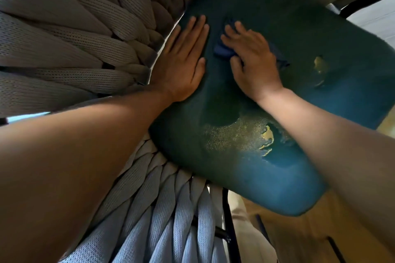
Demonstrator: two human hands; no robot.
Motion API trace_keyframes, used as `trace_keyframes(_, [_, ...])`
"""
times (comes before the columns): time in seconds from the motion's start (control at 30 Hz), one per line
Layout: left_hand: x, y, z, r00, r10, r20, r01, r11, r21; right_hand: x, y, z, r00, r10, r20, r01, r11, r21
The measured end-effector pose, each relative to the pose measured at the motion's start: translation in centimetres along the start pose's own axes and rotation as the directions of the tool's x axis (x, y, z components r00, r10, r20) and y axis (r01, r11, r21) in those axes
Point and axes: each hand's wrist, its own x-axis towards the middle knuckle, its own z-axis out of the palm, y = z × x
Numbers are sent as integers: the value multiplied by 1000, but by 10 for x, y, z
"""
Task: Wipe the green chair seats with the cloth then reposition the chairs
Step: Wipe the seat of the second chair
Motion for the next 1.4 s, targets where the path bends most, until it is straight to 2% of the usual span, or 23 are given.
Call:
trace_keyframes(0.13, [0, 0, -3, 1000, 4, -4, -4, 1000, -2, -14, 1, -11, 995, -89, 47, 83, 991, 107])
trace_keyframes(0.23, [0, 1, -4, 1000, -8, 13, 8, 1000, 6, -20, -4, -20, 994, -62, 86, 44, 979, 200])
trace_keyframes(0.3, [0, 3, -5, 1000, -18, 15, 18, 1000, 5, -22, -10, -31, 990, 20, 142, -61, 956, 288])
trace_keyframes(0.4, [0, 6, -9, 999, -28, 34, 29, 999, -17, -19, -21, -55, 929, 301, 214, -362, 856, 369])
trace_keyframes(0.47, [6, 10, -14, 999, 15, 34, -14, 1000, -28, -10, -22, -71, 897, 432, 94, -433, 817, 381])
trace_keyframes(0.53, [21, 14, -17, 995, 98, 20, -97, 994, -42, 6, -13, -80, 869, 483, -106, -421, 835, 354])
trace_keyframes(0.6, [37, 15, -16, 990, 138, 21, -137, 990, -39, 23, 5, -79, 875, 421, -240, -365, 898, 245])
trace_keyframes(0.67, [46, 13, -13, 991, 126, 33, -125, 992, -16, 34, 25, -67, 901, 380, -211, -369, 925, 89])
trace_keyframes(0.77, [47, 11, -6, 992, 119, 29, -120, 993, 18, 35, 38, -44, 903, 414, -113, -427, 892, -146])
trace_keyframes(0.83, [47, 12, -4, 992, 126, 18, -126, 992, 3, 32, 40, -33, 919, 352, -176, -383, 905, -187])
trace_keyframes(0.93, [47, 9, -3, 991, 131, 21, -130, 991, -29, 29, 41, -27, 932, 252, -261, -290, 949, -120])
trace_keyframes(1.13, [48, 6, -2, 989, 142, 29, -141, 989, -39, 7, 41, -31, 972, 82, -222, -81, 997, 11])
trace_keyframes(1.3, [48, 6, -4, 988, 149, 31, -147, 988, -49, -14, 30, -35, 979, 113, -167, -92, 988, 125])
trace_keyframes(1.4, [47, 6, -6, 988, 150, 39, -148, 987, -66, -19, 19, -51, 988, 155, -6, -152, 972, 181])
